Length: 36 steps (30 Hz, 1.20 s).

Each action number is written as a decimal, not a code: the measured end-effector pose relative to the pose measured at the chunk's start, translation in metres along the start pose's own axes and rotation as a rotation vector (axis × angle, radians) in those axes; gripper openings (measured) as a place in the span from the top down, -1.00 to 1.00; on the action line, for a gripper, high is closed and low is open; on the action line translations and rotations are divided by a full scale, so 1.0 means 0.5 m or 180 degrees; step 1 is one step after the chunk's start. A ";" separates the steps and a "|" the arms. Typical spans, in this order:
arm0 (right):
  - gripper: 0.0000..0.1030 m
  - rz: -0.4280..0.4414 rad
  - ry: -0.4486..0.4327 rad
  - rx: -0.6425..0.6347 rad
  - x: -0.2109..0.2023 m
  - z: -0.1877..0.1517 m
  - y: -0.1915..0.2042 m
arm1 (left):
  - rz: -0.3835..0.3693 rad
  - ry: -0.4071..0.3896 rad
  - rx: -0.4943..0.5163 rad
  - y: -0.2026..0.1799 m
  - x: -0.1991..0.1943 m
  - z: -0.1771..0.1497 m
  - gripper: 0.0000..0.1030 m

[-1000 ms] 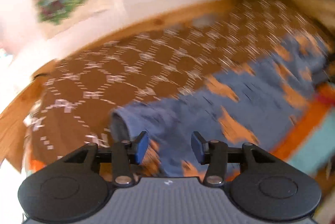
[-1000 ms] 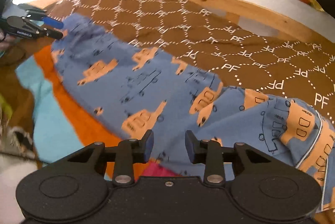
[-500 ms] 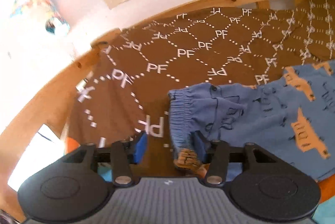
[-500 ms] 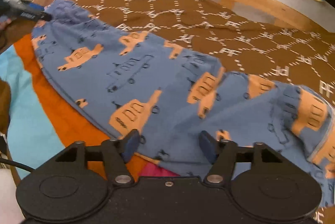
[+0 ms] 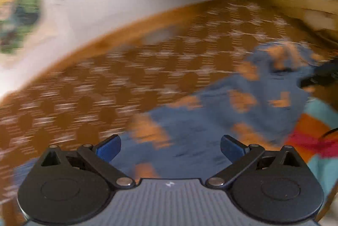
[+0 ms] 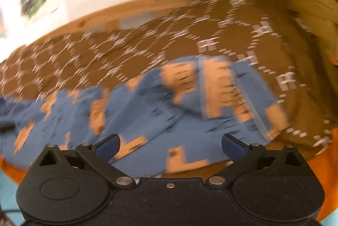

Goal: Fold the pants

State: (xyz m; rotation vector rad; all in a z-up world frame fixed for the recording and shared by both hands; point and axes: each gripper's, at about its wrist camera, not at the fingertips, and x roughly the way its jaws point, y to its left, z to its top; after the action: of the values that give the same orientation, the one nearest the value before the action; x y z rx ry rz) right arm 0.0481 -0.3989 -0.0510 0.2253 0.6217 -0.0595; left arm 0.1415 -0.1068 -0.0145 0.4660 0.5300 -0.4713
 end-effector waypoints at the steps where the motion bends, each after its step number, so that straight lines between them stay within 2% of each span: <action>1: -0.97 -0.0014 -0.0017 0.0007 0.003 0.006 -0.010 | -0.0085 0.0006 0.0052 -0.029 0.017 0.006 -0.99; 3: -0.91 -0.0064 -0.0045 -0.0075 0.007 0.016 -0.033 | -0.0266 -0.0031 0.0236 -0.086 0.048 0.022 -0.99; 6: -0.65 -0.0107 -0.0010 -0.0269 0.026 0.030 -0.055 | -0.0517 -0.0174 0.0512 -0.149 0.059 0.036 -0.81; 8: -0.49 -0.0090 -0.0001 -0.0308 0.035 0.036 -0.067 | -0.0681 -0.0202 0.0662 -0.185 0.074 0.043 -0.60; 10: -0.40 -0.0051 0.0023 -0.0267 0.046 0.041 -0.078 | -0.0851 -0.0143 0.0779 -0.213 0.085 0.044 -0.15; 12: -0.30 0.0001 0.0036 -0.0212 0.049 0.044 -0.087 | -0.0998 -0.0050 0.0897 -0.236 0.096 0.040 0.09; 16: -0.07 0.0080 0.0058 -0.0089 0.054 0.051 -0.102 | -0.1203 0.0093 0.0996 -0.258 0.116 0.032 0.14; 18: 0.17 0.0123 0.0078 -0.0034 0.057 0.054 -0.109 | -0.1225 0.0105 0.0989 -0.253 0.115 0.032 0.19; 20: 0.55 0.0161 0.0104 0.0005 0.059 0.059 -0.113 | -0.1309 0.0166 0.0872 -0.243 0.120 0.035 0.54; 21: 0.66 0.0197 0.0103 0.0017 0.057 0.061 -0.113 | -0.1341 0.0213 0.0795 -0.237 0.125 0.038 0.76; 23: 0.74 0.0212 0.0098 0.0057 0.045 0.068 -0.110 | -0.1317 0.0267 0.0663 -0.223 0.129 0.041 0.90; 25: 0.76 0.0205 0.0083 0.0116 0.022 0.078 -0.108 | -0.1317 0.0267 0.0530 -0.208 0.129 0.044 0.94; 28: 0.76 0.0091 0.0107 0.0106 -0.029 0.099 -0.112 | -0.1437 0.0210 0.0406 -0.184 0.114 0.048 0.95; 33: 0.93 -0.0241 0.0345 0.0010 -0.067 0.110 -0.139 | -0.1547 0.0215 0.0571 -0.185 0.097 0.041 0.95; 36: 0.92 -0.0313 0.0544 -0.0026 -0.050 0.090 -0.153 | -0.1553 0.0307 0.0622 -0.198 0.108 0.030 0.94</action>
State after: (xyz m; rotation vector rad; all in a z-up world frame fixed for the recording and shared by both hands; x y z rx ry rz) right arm 0.0441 -0.4842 -0.0155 0.1929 0.8030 -0.1334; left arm 0.1353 -0.2096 -0.0630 0.5489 0.6972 -0.9782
